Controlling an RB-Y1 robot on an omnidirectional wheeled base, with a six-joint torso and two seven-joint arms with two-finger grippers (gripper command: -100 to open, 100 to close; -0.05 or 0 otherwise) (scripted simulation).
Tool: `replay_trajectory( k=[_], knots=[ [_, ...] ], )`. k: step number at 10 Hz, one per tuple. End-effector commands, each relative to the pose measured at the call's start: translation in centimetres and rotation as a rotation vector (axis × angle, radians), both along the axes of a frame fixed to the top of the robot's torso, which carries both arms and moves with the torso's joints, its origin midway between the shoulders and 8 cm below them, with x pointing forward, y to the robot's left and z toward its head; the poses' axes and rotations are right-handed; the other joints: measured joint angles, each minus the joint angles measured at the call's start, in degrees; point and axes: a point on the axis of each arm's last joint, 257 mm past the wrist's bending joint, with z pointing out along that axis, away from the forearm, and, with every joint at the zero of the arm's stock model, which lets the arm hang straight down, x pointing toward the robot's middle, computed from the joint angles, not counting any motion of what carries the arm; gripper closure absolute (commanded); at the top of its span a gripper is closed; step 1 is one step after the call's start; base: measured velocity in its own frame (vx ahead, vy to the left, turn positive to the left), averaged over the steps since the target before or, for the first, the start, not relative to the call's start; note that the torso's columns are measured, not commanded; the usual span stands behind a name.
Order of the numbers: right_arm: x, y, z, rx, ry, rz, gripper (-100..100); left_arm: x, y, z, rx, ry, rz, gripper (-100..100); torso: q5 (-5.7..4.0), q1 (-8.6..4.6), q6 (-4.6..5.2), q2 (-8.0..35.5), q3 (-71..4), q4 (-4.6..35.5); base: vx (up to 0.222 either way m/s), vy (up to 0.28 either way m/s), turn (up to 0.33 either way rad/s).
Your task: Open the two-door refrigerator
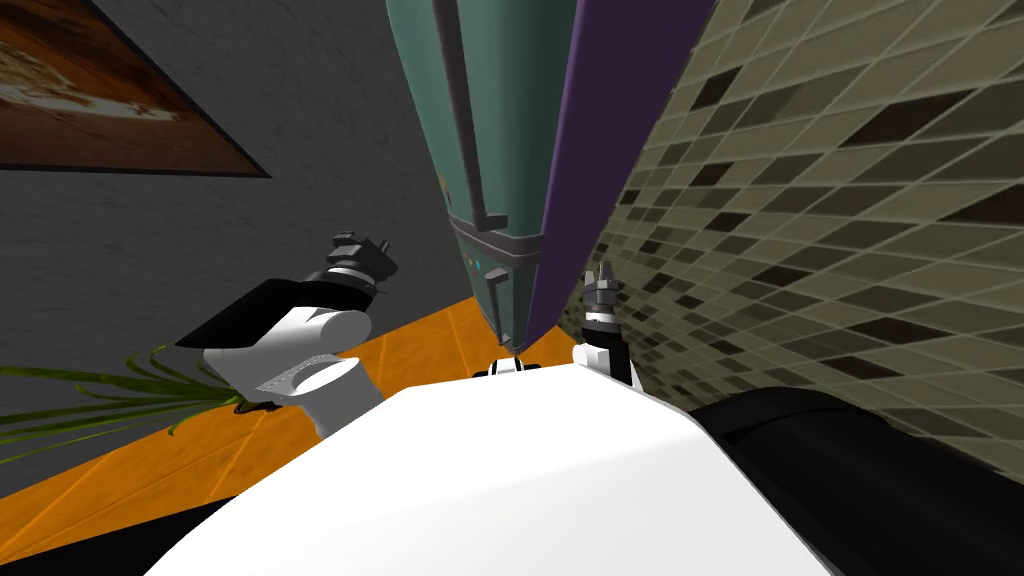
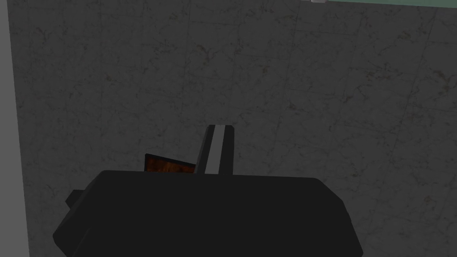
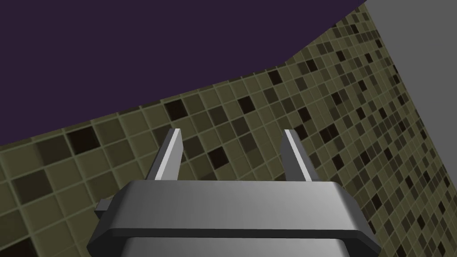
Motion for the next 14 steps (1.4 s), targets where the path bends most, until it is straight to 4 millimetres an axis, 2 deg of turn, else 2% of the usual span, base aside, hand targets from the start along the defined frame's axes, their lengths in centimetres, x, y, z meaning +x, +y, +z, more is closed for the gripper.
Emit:
replay_trajectory(
  k=[1,2,5,7,8,9,14],
  knots=[
    [0.0,0.0,0.0,0.0,0.0,0.0,0,0.4,-1.4,0.0,-0.001,0.001,-0.044,100,-0.04,-0.19,-0.01,-0.06,-0.06,-0.03,-0.064,0.281,-0.064],
    [0.0,0.0,0.0,0.0,0.0,0.0,0,0.4,-1.4,0.0,-0.001,0.001,-0.044,100,-0.04,-0.11,0.01,-0.01,-0.03,-0.02,-0.079,0.283,-0.032],
    [0.0,0.0,0.0,0.0,0.0,0.0,0,0.7,-3.3,0.0,-0.003,0.005,-0.103,100,-0.04,-0.18,-0.01,-0.14,-0.11,-0.06,-0.028,0.277,-0.048],
    [0.0,0.0,0.0,0.0,0.0,0.0,0,0.7,-3.1,-0.1,-0.003,0.005,-0.099,100,-0.01,-0.12,-0.01,0.06,0.02,0.0,-0.049,0.179,-0.026],
    [0.0,0.0,0.0,0.001,0.0,0.0,0,0.9,-2.4,-0.3,-0.005,0.012,-0.083,-100,-0.15,-0.6,0.0,-0.04,-0.03,-0.02,0.008,-0.097,0.032],
    [0.0,0.0,0.0,0.001,0.0,0.0,0,0.9,-2.2,-0.4,-0.005,0.014,-0.078,-100,-0.29,-1.03,0.02,-0.16,-0.11,-0.06,0.039,-0.172,0.038],
    [0.0,0.0,0.0,0.001,0.0,0.0,0,1.0,-0.3,-0.6,-0.006,0.025,-0.026,-100,0.0,-0.01,-0.01,0.0,-0.01,-0.01,0.044,-0.226,0.034]
  ],
)
